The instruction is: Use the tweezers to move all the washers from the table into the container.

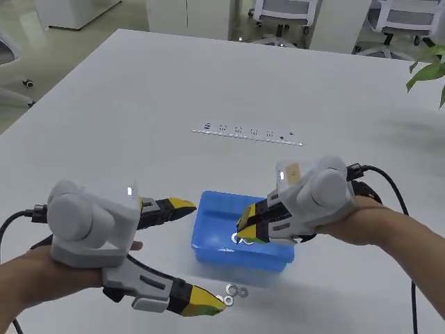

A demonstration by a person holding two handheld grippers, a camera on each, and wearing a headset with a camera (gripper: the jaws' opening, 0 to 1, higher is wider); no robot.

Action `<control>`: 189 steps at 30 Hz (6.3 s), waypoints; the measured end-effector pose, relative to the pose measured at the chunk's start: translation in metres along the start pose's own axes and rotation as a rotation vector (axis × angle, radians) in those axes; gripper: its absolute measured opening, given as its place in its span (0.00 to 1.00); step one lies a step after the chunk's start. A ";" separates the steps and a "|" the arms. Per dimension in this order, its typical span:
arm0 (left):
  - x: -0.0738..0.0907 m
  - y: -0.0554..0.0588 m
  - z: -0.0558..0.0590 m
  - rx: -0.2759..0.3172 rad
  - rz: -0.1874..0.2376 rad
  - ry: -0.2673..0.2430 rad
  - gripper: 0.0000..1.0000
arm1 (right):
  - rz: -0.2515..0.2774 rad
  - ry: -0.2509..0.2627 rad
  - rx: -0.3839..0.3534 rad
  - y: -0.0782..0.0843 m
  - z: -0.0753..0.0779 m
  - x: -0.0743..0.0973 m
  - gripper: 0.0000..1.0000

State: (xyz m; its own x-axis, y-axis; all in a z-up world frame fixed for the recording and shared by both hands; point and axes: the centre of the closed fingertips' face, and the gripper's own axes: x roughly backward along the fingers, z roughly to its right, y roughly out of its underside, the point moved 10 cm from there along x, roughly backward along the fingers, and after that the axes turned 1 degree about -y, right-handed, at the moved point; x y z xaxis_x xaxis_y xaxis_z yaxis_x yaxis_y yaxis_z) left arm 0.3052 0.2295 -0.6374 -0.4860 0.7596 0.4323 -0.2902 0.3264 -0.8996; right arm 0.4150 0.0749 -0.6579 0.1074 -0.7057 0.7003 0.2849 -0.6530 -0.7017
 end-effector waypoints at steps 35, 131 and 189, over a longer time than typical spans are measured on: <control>-0.046 -0.034 -0.040 -0.142 -0.027 0.052 0.33 | -0.039 -0.053 -0.028 0.015 0.007 -0.024 0.08; -0.019 -0.070 0.008 -0.256 -0.040 0.085 0.06 | 0.089 0.280 -0.316 0.038 -0.068 0.076 0.73; -0.027 -0.017 0.029 -0.193 -0.119 0.144 0.06 | 0.070 0.237 -0.382 0.042 -0.099 0.056 0.99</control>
State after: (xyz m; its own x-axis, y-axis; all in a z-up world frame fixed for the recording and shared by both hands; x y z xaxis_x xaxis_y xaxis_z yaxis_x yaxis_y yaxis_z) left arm 0.2999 0.1872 -0.6319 -0.3315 0.7773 0.5347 -0.1690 0.5087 -0.8442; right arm 0.3389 -0.0196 -0.6613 -0.1201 -0.7662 0.6313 -0.0924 -0.6245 -0.7755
